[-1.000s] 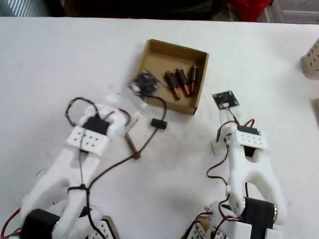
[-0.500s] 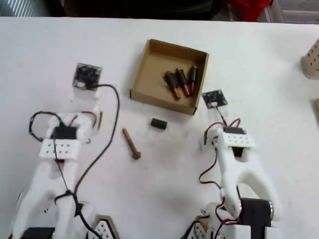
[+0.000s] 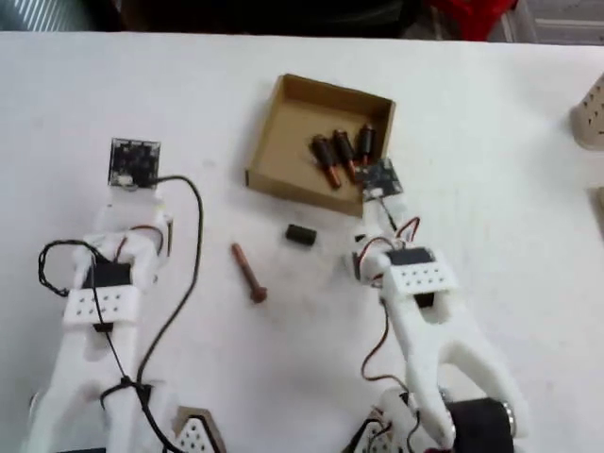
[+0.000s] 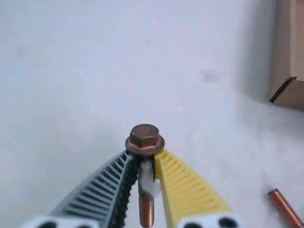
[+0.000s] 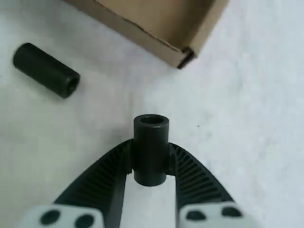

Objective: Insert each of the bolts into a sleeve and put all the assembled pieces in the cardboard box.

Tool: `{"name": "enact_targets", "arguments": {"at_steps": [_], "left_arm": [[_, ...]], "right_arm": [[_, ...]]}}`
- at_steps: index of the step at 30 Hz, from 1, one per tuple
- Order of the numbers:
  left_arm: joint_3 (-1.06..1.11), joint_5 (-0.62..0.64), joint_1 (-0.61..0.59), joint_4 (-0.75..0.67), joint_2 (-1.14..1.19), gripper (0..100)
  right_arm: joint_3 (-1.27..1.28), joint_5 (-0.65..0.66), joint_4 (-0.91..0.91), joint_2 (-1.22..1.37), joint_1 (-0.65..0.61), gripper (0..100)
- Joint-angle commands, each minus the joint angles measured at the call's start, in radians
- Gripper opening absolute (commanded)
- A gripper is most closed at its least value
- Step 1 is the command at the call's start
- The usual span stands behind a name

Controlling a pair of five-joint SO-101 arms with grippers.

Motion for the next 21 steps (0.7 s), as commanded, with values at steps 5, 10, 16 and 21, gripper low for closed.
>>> {"name": "enact_targets", "arguments": {"at_steps": [5,10,16,21], "left_arm": [[-0.008,0.011,-0.007,-0.035,-0.041,2],[-0.008,0.011,-0.007,-0.035,-0.039,2],[-0.008,0.011,-0.007,-0.035,-0.039,2],[-0.008,0.011,-0.007,-0.035,-0.039,2]], "right_arm": [[0.084,-0.009,-0.13,-0.246,-0.257,1.8],[0.227,-0.143,-0.45,-0.278,-0.32,1.8],[0.35,-0.295,-0.835,-0.278,-0.325,1.8],[0.354,-0.299,-0.961,-0.275,-0.381,1.8]]}}
